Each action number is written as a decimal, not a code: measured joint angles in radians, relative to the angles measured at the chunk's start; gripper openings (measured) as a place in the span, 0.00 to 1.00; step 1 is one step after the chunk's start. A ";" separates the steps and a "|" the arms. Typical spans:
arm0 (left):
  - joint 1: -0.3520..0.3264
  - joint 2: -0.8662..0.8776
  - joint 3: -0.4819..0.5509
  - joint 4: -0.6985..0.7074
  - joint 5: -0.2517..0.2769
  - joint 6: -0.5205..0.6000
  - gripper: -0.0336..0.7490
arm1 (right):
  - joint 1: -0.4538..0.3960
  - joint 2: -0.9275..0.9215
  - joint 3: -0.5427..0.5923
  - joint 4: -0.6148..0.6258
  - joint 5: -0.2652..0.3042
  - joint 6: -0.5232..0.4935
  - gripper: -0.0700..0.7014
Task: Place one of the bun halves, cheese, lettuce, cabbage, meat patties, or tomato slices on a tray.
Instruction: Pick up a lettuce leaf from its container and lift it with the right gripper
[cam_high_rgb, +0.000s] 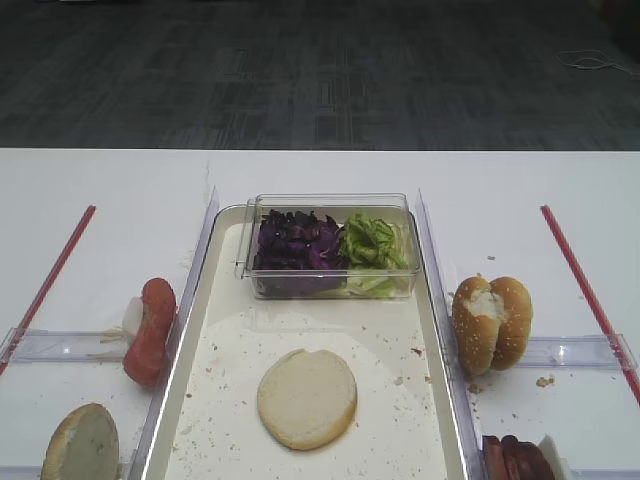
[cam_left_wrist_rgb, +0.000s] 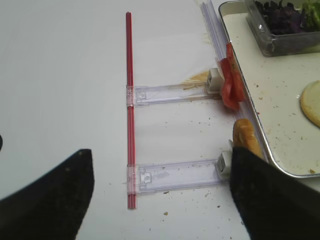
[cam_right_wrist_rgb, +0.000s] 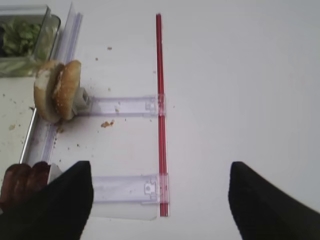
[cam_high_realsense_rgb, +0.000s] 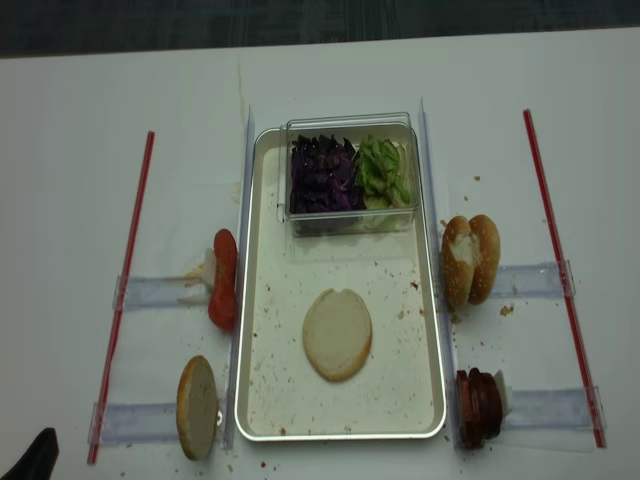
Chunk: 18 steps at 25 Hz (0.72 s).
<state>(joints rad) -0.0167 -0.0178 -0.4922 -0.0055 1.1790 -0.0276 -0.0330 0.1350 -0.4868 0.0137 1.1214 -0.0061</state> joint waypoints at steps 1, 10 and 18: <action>0.000 0.000 0.000 0.000 0.000 0.000 0.75 | 0.000 0.052 0.000 0.004 0.000 0.000 0.85; 0.000 0.000 0.000 0.000 0.000 0.000 0.75 | 0.000 0.559 0.000 0.011 -0.023 -0.005 0.85; 0.000 0.000 0.000 0.000 0.000 0.000 0.75 | 0.000 0.871 0.000 0.046 -0.048 -0.050 0.85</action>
<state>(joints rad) -0.0167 -0.0178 -0.4922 -0.0055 1.1790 -0.0276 -0.0330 1.0062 -0.4868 0.0599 1.0732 -0.0558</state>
